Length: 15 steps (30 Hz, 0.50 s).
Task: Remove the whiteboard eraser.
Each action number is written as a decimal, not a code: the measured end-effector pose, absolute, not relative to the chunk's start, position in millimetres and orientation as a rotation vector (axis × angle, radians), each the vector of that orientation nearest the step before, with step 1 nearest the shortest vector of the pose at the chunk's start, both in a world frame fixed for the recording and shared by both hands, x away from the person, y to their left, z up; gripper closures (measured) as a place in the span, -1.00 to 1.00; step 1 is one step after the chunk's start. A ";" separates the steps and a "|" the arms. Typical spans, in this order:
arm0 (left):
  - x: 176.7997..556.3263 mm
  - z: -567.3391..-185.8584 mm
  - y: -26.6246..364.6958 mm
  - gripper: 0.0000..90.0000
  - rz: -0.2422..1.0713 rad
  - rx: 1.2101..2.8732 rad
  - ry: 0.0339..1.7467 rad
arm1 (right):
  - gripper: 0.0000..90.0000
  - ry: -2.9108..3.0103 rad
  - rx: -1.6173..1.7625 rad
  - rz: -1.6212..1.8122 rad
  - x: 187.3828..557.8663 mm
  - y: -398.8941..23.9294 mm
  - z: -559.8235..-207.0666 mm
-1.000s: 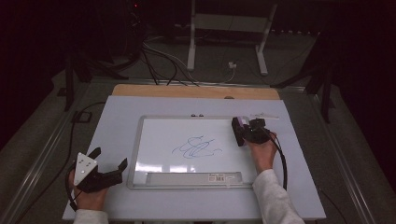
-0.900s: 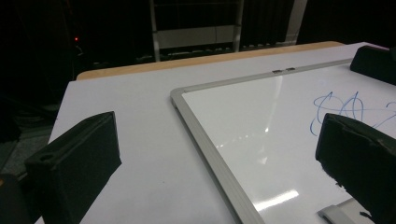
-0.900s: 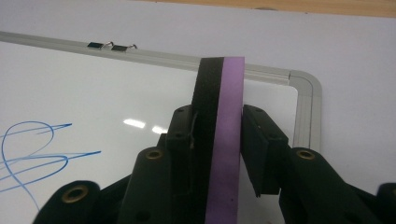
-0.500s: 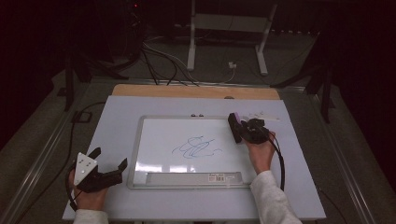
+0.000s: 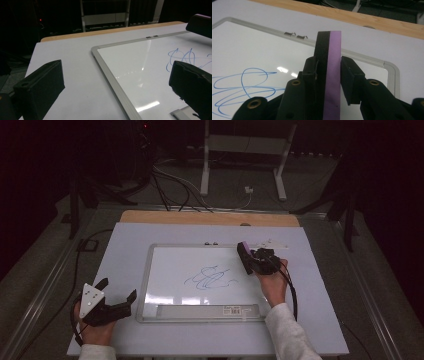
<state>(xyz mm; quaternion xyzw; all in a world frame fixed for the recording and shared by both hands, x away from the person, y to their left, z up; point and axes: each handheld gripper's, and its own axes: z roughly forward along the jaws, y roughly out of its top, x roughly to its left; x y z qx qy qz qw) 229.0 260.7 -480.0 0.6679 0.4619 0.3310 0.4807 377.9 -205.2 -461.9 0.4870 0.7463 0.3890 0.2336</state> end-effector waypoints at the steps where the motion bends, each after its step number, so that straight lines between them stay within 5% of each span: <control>1: 229.0 -480.1 260.6 -0.98 0.808 1.629 1.127 | 0.51 2.054 1.333 1.063 377.5 -204.2 -462.4; 15: 229.3 -480.3 260.2 -0.98 0.808 1.630 1.129 | 0.50 2.094 1.266 0.990 376.0 -192.6 -468.5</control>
